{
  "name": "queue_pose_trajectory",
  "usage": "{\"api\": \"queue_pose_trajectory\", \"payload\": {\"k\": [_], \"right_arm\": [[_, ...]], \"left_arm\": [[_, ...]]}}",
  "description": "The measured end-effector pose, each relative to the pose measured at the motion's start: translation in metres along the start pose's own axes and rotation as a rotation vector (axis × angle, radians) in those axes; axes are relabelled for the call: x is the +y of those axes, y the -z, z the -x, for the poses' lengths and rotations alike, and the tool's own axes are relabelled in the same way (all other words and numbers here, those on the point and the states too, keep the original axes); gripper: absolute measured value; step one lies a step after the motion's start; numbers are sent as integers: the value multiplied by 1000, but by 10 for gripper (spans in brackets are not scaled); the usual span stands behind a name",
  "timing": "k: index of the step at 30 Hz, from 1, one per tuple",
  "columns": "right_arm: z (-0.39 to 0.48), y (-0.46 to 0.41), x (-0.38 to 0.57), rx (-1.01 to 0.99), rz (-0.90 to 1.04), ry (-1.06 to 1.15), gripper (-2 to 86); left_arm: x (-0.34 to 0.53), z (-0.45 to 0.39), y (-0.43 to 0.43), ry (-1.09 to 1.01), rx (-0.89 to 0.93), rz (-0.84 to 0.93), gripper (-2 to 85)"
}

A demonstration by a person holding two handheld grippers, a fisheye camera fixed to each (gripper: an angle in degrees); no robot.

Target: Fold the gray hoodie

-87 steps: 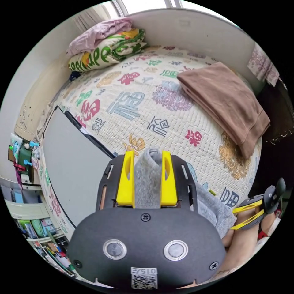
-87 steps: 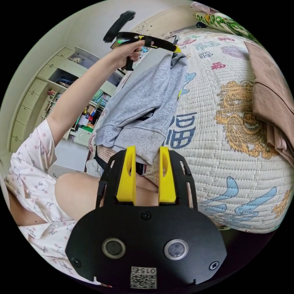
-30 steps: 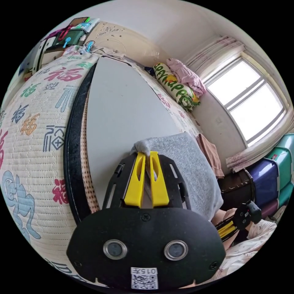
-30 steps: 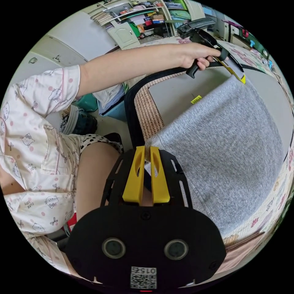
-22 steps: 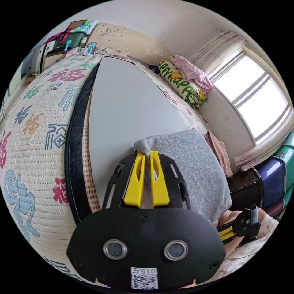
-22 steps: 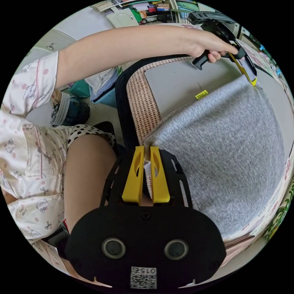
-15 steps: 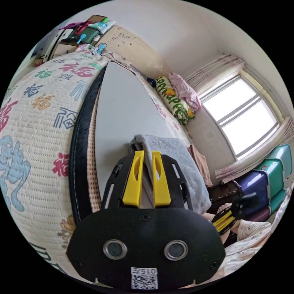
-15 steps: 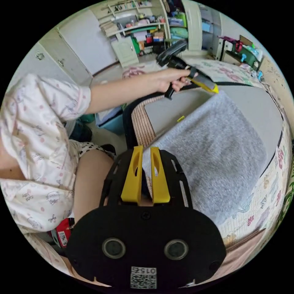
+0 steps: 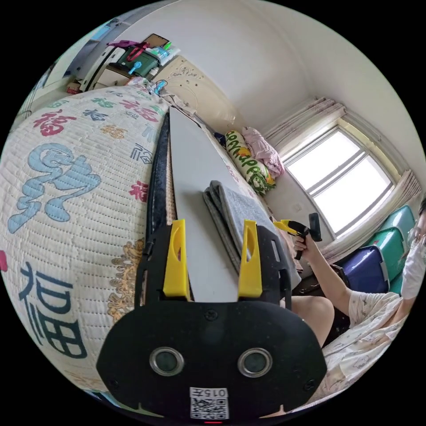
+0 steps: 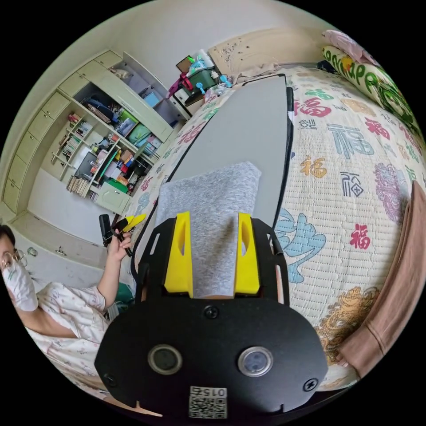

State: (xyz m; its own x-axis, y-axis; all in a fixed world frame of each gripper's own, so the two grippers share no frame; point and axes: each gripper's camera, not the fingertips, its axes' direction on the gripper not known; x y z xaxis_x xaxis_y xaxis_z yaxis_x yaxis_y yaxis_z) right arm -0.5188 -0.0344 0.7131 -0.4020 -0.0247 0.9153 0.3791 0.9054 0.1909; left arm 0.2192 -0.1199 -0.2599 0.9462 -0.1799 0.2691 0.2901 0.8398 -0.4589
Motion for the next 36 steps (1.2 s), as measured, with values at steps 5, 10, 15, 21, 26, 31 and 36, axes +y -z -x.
{"api": "queue_pose_trajectory", "payload": {"k": [5, 10, 15, 21, 26, 31, 36], "right_arm": [[22, -72, -47, 94, 115, 53, 150], [45, -90, -78, 218, 143, 89, 139], [55, -101, -106, 121, 130, 85, 135], [103, -135, -137, -11, 160, 176, 126], [148, -143, -161, 39, 217, 263, 128], [116, -101, -203, -36, 159, 111, 134], [69, -78, -242, -101, 41, -52, 159]], "left_arm": [[-1, 18, 15, 72, 76, 47, 198], [-8, 25, 27, 88, 267, 48, 196], [-18, 6, 39, 72, 252, 74, 189], [-24, 2, 57, 120, 312, 46, 182], [-26, 5, 70, 212, 325, 21, 125], [-31, -6, 77, 232, 297, 26, 91], [-35, -13, 80, 243, 302, 27, 78]]}}
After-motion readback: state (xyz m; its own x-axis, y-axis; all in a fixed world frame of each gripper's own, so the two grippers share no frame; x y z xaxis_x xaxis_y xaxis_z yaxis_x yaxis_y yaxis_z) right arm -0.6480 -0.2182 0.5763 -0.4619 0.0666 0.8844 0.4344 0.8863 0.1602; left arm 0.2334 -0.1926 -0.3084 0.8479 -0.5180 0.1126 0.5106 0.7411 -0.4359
